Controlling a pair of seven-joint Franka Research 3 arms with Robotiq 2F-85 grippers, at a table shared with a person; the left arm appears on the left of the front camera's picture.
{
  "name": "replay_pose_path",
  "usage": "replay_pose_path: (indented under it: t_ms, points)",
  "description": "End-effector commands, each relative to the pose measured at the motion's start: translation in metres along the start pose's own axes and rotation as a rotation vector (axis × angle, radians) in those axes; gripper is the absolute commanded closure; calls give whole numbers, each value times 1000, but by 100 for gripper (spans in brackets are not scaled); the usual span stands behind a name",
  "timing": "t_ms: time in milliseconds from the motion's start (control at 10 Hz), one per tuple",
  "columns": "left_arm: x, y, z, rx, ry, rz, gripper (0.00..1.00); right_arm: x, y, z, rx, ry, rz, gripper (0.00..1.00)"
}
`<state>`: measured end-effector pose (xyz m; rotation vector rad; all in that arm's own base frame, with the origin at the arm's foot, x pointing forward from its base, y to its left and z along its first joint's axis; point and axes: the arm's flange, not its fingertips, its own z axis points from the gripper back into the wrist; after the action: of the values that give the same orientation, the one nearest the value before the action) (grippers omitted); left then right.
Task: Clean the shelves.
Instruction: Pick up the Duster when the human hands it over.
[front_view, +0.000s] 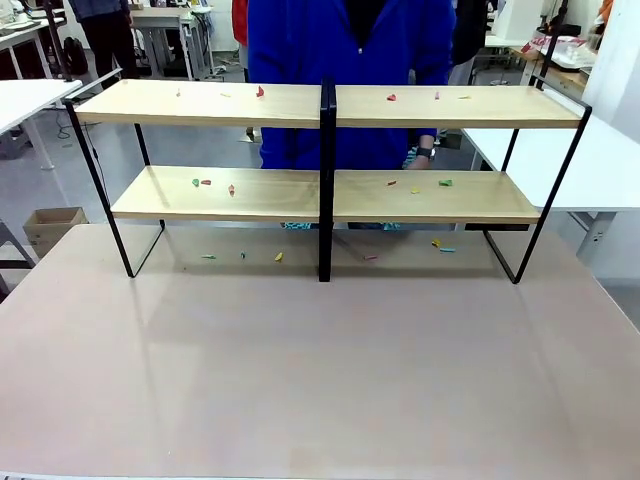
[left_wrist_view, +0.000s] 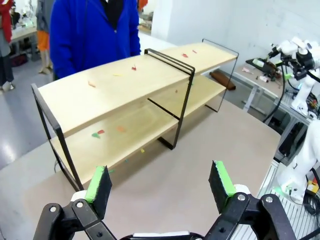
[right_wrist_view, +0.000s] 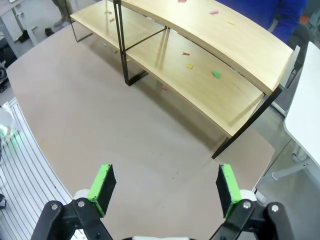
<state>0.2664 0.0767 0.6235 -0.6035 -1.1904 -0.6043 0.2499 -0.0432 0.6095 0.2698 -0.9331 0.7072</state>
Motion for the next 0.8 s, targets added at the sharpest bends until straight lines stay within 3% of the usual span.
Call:
replay_pose_path:
  t_ms: [0,100,200,700]
  points:
    - [-88,-43,-30,44,-3,-3,0,-29,12,-22,25,-29,33,0]
    - [-90,-43,-32,78,37,-18,0,-29,12,-25,29,-31,34,0]
    - [0,3,-4,14,-2,3,0,-28,12,-24,37,-68,25,0]
    - [0,3,-4,14,-2,3,0,-22,9,-24,93,-169,29,0]
